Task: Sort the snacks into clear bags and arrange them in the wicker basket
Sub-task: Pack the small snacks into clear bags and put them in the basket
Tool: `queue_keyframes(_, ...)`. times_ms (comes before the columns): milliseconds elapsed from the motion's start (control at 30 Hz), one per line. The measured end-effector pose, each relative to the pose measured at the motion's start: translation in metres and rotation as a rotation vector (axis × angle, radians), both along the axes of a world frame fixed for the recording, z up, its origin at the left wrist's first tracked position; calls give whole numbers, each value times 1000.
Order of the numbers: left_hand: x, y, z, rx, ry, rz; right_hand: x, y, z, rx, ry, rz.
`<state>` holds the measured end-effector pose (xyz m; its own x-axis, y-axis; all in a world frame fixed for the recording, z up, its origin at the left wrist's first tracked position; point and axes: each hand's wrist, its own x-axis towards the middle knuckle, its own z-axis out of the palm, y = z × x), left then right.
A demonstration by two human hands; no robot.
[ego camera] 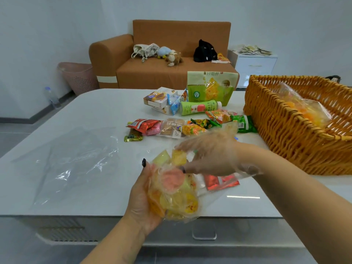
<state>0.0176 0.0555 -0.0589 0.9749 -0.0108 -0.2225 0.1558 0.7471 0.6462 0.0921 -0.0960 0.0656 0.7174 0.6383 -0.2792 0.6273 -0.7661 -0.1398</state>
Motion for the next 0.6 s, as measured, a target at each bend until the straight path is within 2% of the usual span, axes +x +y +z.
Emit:
queue_keyframes(33,0,0,0,-8,-16,-6,0,1,-1,85,61,-14)
queue_keyframes(100,0,1,1,-38,-25,-15,-3,3,0,392,356,-23)
queue_keyframes(167,2,2,1,-45,-17,-21,-3,-1,7,558,467,-8)
queue_keyframes(267,4,7,1,-37,-34,-15,5,-12,18,665,448,-39)
queue_keyframes(333,7,13,0,-66,-56,-12,14,-18,25,918,446,-132)
queue_keyframes(400,11,19,1,-85,-78,7,26,-23,22,1163,334,-282)
queue_keyframes(433,14,21,1,-97,-89,24,35,-25,13,1206,218,-362)
queue_keyframes(467,16,23,1,-104,-94,56,47,-30,0,1163,54,-430)
queue_keyframes(533,20,26,0,-112,-74,142,72,-42,-29,862,-210,-507)
queue_keyframes(600,25,27,-2,-139,-24,191,89,-53,-59,569,-171,-552)
